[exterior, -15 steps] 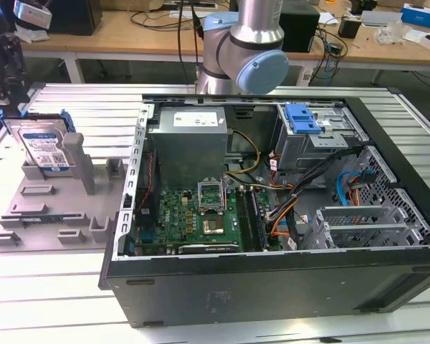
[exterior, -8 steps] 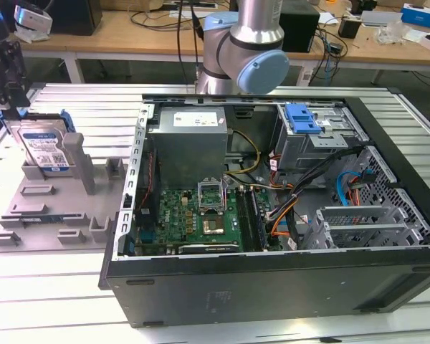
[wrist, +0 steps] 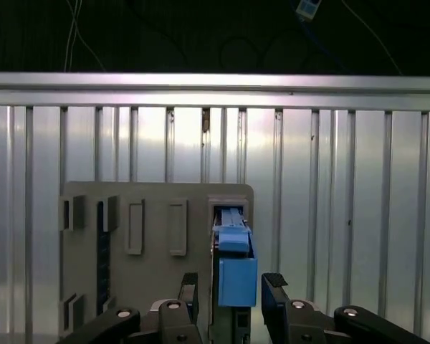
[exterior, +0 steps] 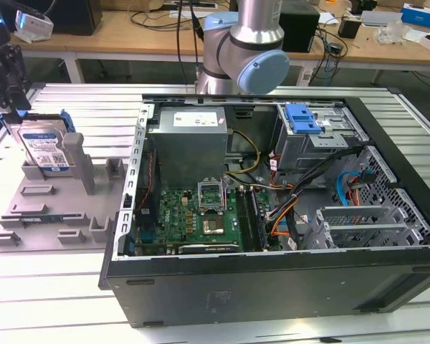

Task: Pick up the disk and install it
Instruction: 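Pick up the disk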

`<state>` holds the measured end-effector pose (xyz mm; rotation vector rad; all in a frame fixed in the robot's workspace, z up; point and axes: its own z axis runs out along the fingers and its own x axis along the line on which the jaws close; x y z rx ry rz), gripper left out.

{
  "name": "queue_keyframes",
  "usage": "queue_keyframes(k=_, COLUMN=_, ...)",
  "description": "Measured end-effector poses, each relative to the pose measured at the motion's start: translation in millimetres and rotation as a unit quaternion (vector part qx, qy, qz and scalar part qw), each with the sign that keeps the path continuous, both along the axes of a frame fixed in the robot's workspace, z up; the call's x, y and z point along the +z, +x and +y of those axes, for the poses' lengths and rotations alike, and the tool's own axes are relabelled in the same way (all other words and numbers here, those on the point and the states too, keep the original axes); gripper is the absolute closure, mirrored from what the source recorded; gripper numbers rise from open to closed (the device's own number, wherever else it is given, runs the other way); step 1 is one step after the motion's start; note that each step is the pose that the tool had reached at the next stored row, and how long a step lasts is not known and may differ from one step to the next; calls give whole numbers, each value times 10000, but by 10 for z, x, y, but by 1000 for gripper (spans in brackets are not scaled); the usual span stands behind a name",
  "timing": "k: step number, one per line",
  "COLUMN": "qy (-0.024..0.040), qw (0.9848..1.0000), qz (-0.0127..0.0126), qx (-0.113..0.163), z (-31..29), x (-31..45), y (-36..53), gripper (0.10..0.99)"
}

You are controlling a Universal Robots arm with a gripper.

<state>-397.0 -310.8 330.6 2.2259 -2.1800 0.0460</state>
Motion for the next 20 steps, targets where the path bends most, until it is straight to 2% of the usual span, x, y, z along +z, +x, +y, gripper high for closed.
queue_keyframes(k=20, qy=0, qw=10000, qz=-1, qx=51, z=8, x=-213, y=0, gripper=604)
